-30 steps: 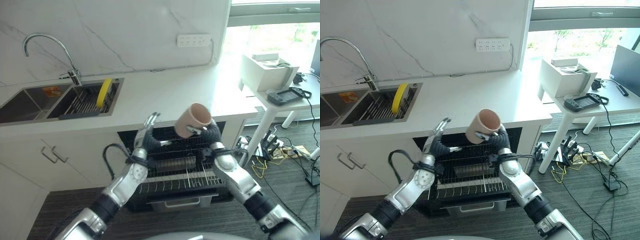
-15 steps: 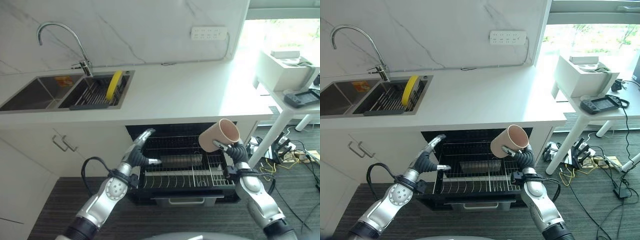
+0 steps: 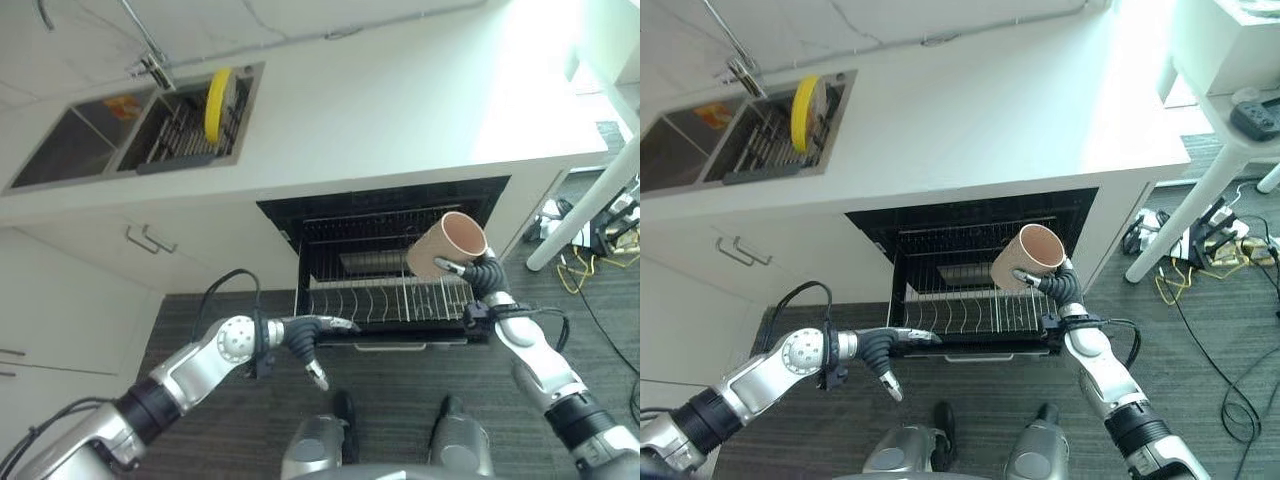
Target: Place the dishes in the dishwasher.
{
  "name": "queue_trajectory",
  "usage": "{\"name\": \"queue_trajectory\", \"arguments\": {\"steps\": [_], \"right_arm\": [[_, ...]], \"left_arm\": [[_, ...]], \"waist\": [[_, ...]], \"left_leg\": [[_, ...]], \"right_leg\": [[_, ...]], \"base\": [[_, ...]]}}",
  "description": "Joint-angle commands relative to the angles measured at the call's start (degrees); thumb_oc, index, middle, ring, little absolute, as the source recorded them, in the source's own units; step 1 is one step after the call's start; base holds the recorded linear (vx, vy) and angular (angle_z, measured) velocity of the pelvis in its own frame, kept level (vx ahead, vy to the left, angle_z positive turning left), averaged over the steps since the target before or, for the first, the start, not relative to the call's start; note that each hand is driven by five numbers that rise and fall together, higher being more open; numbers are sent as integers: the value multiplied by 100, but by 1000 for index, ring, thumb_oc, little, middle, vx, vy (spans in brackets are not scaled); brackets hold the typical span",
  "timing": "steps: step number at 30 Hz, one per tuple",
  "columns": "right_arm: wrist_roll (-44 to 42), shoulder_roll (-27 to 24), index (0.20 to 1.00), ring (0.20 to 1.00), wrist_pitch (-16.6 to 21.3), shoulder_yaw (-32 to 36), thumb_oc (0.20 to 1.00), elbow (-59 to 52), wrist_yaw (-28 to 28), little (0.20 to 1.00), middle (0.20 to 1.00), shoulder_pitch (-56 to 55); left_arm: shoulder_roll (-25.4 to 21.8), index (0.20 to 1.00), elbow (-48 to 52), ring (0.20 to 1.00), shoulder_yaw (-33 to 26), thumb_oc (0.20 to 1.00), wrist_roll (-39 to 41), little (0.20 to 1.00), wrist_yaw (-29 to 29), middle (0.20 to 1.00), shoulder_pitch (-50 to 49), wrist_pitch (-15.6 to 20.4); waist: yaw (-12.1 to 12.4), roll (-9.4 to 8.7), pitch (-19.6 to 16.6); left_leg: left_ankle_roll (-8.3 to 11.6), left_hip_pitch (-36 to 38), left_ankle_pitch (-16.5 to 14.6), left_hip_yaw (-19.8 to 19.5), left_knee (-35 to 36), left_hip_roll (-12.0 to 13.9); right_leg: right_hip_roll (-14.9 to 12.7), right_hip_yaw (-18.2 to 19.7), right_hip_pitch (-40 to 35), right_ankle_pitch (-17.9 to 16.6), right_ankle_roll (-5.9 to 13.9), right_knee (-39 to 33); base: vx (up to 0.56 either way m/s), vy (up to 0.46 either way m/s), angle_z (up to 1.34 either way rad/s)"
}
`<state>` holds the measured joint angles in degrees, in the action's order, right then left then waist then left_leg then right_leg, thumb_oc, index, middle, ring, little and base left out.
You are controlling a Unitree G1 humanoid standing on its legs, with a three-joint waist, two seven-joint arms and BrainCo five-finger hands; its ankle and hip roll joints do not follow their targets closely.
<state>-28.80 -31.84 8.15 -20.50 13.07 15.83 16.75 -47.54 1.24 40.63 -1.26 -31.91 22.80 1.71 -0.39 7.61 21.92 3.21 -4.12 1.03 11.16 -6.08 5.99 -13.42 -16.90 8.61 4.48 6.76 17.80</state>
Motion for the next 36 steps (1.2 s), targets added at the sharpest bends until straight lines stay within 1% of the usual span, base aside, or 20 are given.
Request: {"name": "queue_trajectory", "arguments": {"steps": [1, 4, 5, 6, 11, 15, 16, 17, 18, 21, 23, 25, 28, 29, 30, 34, 36], "right_arm": [[23, 208, 200, 200, 407, -104, 200, -339, 105, 200, 200, 427], [-35, 212, 200, 200, 346, -73, 200, -289, 151, 200, 200, 747], [-54, 229, 200, 200, 323, -65, 200, -242, 164, 200, 200, 855], [-71, 241, 200, 200, 290, -75, 200, -120, 224, 200, 200, 1099], [-264, 198, 200, 200, 294, -55, 200, 225, 219, 200, 200, 1587], [-383, 194, 200, 200, 138, 13, 200, 511, 170, 200, 200, 1978], [-501, 195, 200, 200, 87, 14, 200, 551, 149, 200, 200, 2024], [-944, 222, 200, 200, -50, 25, 200, 620, 90, 200, 200, 2058], [-1543, 296, 200, 200, -194, 83, 200, 756, 7, 200, 200, 2076], [-1813, 391, 200, 200, -319, 193, 200, 943, -27, 200, 200, 2115], [-1757, 426, 200, 200, -418, 210, 200, 1063, 113, 200, 200, 2221], [-1700, 401, 200, 200, -632, 229, 200, 1209, 237, 200, 200, 2335], [-1591, 307, 200, 200, -855, 168, 200, 1624, 417, 200, 200, 2579], [-1588, 305, 200, 200, -878, 170, 200, 1690, 452, 200, 200, 2611], [-1739, 297, 200, 200, -1009, 191, 200, 1977, 632, 200, 200, 2749], [-1631, 258, 200, 200, -1136, 250, 200, 2541, 868, 200, 200, 3037], [-1609, 227, 200, 200, -1207, 277, 200, 2699, 884, 200, 200, 3159]], "left_arm": [[-170, 1000, 154, 1000, -231, 1000, -234, 1000, 238, 1000, 27, -31], [-222, 1000, 107, 1000, -301, 1000, -314, 1000, 361, 1000, 352, -132], [-232, 1000, 68, 1000, -324, 1000, -351, 1000, 406, 1000, 438, -113], [-255, 1000, -34, 1000, -336, 1000, -386, 1000, 570, 1000, 641, -19], [-216, 1000, -144, 1000, -394, 1000, -666, 1000, 1003, 1000, 1026, 125], [-199, 1000, -281, 1000, -455, 1000, -1031, 1000, 1447, 1000, 1243, 204], [-189, 1000, -311, 1000, -454, 1000, -1069, 1000, 1488, 1000, 1272, 176], [-185, 1000, -354, 1000, -457, 1000, -1140, 1000, 1513, 1000, 1300, 151], [-184, 1000, -408, 1000, -445, 1000, -1258, 1000, 1442, 1000, 1319, 175], [-172, 1000, -378, 1000, -392, 1000, -1425, 1000, 1282, 1000, 1335, 174], [-171, 1000, -427, 1000, -302, 1000, -1472, 1000, 1225, 1000, 1390, 202], [-187, 1000, -448, 1000, -229, 1000, -1510, 1000, 1193, 1000, 1424, 245], [-184, 1000, -474, 1000, -96, 1000, -1547, 1000, 1140, 1000, 1488, 256], [-180, 1000, -483, 1000, -83, 1000, -1558, 1000, 1142, 1000, 1490, 259], [-211, 1000, -477, 1000, -7, 1000, -1578, 1000, 1146, 1000, 1527, 286], [-307, 1000, -334, 1000, 124, 1000, -1564, 1000, 1016, 1000, 1594, 327], [-350, 1000, -334, 1000, 162, 1000, -1550, 1000, 996, 1000, 1638, 363]], "waist": [[-71, -275, -163], [-63, -302, 72], [-51, -307, 137], [-30, -321, 264], [55, -350, 491], [154, -368, 620], [166, -374, 631], [185, -383, 652], [209, -393, 691], [247, -419, 759], [270, -449, 786], [296, -472, 786], [345, -524, 786], [352, -531, 786], [384, -553, 786], [475, -577, 786], [499, -587, 787]], "left_leg": [[390, -105, -237, -392, -484, 388], [358, -395, -234, -426, -614, 356], [353, -460, -222, -429, -625, 350], [346, -585, -205, -430, -652, 350], [310, -864, -148, -412, -655, 332], [270, -1019, -120, -407, -629, 282], [267, -1040, -119, -405, -631, 278], [263, -1065, -112, -395, -625, 276], [257, -1092, -100, -384, -612, 272], [236, -1112, -102, -359, -587, 265], [217, -1145, -104, -339, -578, 258], [209, -1149, -111, -329, -573, 251], [196, -1110, -138, -320, -584, 243], [197, -1100, -143, -319, -588, 243], [188, -1080, -171, -319, -615, 239], [169, -1067, -218, -331, -650, 233], [164, -1103, -236, -339, -685, 232]], "right_leg": [[-298, 286, -560, -182, 363, -636], [-292, 362, -295, -239, 323, -586], [-291, 370, -237, -260, 314, -586], [-292, 381, -110, -290, 300, -568], [-274, 369, 181, -359, 280, -558], [-264, 355, 401, -388, 279, -488], [-265, 352, 427, -390, 280, -483], [-265, 341, 453, -398, 281, -485], [-259, 332, 488, -407, 283, -482], [-235, 326, 531, -411, 279, -483], [-208, 340, 591, -413, 278, -462], [-191, 344, 602, -406, 274, -454], [-173, 329, 568, -402, 259, -456], [-169, 331, 556, -400, 255, -459], [-158, 328, 531, -399, 250, -456], [-151, 278, 472, -428, 260, -496], [-155, 269, 489, -430, 265, -485]], "base": [[-101, -17, 0], [-185, -31, -2], [-172, -36, 0], [-173, -42, 2], [-130, -40, 3], [-85, -28, 3], [-32, -17, 6], [-37, -21, 7], [-30, -19, 5], [0, 0, 0], [0, 0, 0], [20, -10, 4], [46, -10, 1], [79, -2, 0], [66, 0, 0], [62, -19, 1], [0, 0, 0]]}}
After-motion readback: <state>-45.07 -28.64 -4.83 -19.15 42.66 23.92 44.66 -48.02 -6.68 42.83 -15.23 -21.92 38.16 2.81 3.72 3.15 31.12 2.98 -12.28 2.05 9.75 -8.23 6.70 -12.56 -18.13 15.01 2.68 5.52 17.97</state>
